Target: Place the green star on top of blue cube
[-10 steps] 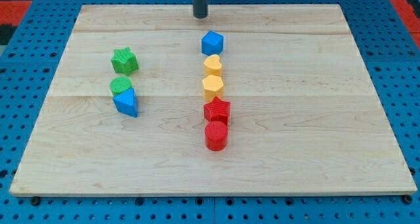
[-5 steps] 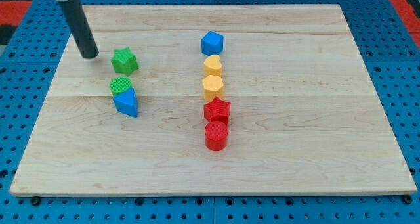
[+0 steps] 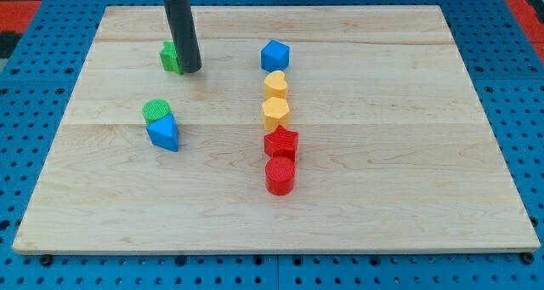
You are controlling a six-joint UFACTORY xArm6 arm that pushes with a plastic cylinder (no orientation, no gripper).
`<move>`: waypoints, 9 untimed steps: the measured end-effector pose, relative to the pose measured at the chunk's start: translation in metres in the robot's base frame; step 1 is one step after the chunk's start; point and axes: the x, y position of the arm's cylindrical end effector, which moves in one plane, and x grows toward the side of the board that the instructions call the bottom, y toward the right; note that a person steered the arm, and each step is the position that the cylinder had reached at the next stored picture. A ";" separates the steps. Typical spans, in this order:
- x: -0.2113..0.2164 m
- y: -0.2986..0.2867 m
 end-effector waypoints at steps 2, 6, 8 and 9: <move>0.000 -0.070; -0.088 -0.058; -0.099 -0.013; -0.098 0.033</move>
